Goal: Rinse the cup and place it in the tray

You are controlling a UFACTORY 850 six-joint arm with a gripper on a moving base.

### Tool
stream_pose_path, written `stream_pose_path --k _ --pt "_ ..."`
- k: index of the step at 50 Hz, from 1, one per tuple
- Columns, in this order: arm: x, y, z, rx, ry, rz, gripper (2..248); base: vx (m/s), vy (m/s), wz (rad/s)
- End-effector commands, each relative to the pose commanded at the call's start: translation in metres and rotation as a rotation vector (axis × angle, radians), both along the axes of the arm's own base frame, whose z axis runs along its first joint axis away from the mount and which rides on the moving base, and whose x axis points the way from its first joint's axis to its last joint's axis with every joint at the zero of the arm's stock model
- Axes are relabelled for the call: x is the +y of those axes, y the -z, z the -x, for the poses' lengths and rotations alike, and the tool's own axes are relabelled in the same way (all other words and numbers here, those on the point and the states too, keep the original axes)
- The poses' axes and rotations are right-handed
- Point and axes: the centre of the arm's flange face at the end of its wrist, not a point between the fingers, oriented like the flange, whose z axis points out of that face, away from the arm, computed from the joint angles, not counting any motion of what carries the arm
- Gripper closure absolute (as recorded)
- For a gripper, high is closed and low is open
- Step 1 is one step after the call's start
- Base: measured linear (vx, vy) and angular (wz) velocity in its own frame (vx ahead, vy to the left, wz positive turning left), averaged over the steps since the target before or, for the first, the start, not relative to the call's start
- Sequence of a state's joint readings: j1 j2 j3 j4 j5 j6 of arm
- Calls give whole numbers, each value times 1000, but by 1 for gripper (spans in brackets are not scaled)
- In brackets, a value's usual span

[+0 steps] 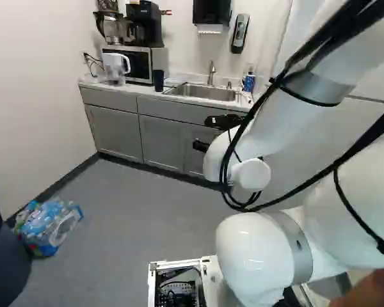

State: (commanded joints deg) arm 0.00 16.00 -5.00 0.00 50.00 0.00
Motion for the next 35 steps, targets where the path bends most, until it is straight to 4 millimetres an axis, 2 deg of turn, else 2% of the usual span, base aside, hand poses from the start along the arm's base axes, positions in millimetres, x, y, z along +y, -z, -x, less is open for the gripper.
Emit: stream_pose_path --k 35 --pt "0 -4 -2 -14 0 0 3 0 0 0"
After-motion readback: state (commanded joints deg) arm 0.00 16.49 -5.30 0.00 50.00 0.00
